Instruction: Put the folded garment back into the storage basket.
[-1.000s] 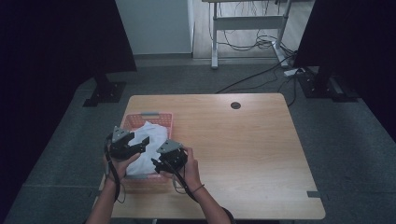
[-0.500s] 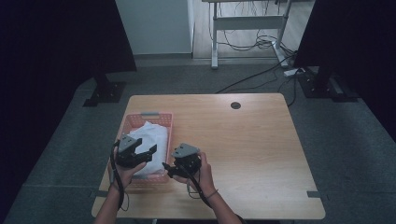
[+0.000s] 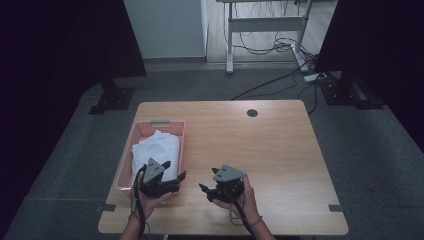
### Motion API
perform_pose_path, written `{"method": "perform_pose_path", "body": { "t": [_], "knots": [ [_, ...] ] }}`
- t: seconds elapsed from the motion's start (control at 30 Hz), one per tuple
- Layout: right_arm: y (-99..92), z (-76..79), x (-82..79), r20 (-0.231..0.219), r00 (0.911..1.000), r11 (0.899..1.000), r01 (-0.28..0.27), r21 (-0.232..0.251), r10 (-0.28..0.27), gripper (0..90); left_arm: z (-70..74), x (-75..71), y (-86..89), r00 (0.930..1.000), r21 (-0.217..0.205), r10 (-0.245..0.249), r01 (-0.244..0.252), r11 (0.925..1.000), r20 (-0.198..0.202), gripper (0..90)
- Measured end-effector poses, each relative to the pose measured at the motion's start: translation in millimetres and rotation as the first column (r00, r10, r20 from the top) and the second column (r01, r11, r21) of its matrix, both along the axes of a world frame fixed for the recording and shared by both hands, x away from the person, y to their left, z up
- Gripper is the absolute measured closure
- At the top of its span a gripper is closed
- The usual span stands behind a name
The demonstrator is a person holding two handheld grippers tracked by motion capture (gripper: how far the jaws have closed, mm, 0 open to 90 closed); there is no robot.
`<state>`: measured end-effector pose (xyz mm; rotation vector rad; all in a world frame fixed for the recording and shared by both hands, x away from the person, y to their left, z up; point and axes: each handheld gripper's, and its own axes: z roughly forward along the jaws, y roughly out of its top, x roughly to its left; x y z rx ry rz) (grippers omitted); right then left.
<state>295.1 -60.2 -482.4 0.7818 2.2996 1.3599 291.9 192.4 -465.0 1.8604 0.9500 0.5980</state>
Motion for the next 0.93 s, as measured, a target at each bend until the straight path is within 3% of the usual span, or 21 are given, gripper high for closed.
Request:
{"method": "perform_pose_path", "body": {
  "t": [0.17,0.27,0.33,0.53,0.73,0.93],
  "knots": [
    [-29.8,-11.5,-13.5,-0.004,0.9996,1.000,0.027,-0.014,-0.027,31.3,-9.7,-14.2,-13.6,0.9996,0.008,-0.030,0.030,0.9995,0.002,29.3],
    [-36.6,-13.9,-16.2,-0.007,0.9995,0.999,0.031,-0.016,-0.031,31.3,-13.1,-18.3,-17.1,0.9992,-0.002,-0.039,0.039,0.9993,-0.005,29.3],
    [-61.8,-23.5,-25.4,-0.018,0.9980,0.998,0.060,-0.019,-0.061,31.1,-18.4,-23.5,-21.0,0.9987,-0.015,-0.049,0.049,0.9987,-0.014,29.5],
    [-95.4,-41.5,-36.3,-0.047,0.9942,0.995,0.095,-0.030,-0.097,30.4,-31.4,-36.8,-33.2,0.9948,-0.007,-0.092,0.091,0.9958,-0.045,29.2],
    [-111.1,-54.4,-42.7,-0.073,0.9899,0.992,0.119,-0.034,-0.121,26.5,-48.4,-43.7,-43.7,0.9900,0.004,-0.114,0.114,0.9934,-0.084,29.0],
    [-112.0,-59.2,-44.8,-0.075,0.9882,0.990,0.129,-0.057,-0.133,20.7,-57.8,-44.6,-48.1,0.9875,-0.002,-0.122,0.122,0.9925,-0.100,26.5]
  ]
}}
